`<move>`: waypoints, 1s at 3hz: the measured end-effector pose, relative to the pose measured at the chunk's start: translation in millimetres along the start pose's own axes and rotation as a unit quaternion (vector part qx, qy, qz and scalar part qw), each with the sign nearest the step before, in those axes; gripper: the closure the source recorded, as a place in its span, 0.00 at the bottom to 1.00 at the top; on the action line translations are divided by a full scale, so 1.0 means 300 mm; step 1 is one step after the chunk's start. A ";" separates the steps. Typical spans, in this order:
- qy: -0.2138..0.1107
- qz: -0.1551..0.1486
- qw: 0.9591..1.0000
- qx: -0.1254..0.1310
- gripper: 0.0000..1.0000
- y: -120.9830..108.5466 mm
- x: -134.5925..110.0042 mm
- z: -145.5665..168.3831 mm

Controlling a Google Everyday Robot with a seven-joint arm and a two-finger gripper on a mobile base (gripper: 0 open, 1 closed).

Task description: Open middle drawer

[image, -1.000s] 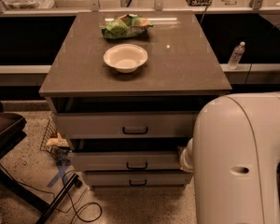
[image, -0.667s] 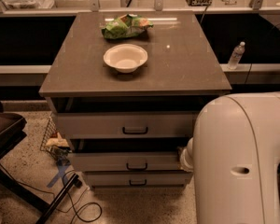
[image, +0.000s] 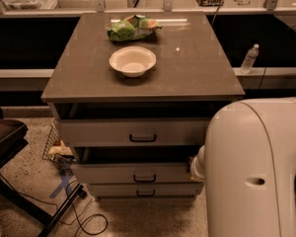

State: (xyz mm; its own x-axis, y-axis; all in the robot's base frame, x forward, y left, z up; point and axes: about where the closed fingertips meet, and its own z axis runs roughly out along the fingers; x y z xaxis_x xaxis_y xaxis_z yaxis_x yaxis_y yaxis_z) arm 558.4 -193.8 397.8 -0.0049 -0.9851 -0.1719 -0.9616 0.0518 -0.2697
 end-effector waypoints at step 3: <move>0.000 0.000 1.000 0.000 0.44 0.000 0.000 0.000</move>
Offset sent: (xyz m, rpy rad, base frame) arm 0.0000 0.0000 0.0001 0.0000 0.0000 0.0001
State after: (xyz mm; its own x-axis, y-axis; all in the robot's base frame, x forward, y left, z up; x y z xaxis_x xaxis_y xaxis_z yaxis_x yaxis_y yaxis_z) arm 558.3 -193.7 397.8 -0.0048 -0.9851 -0.1720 -0.9616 0.0517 -0.2695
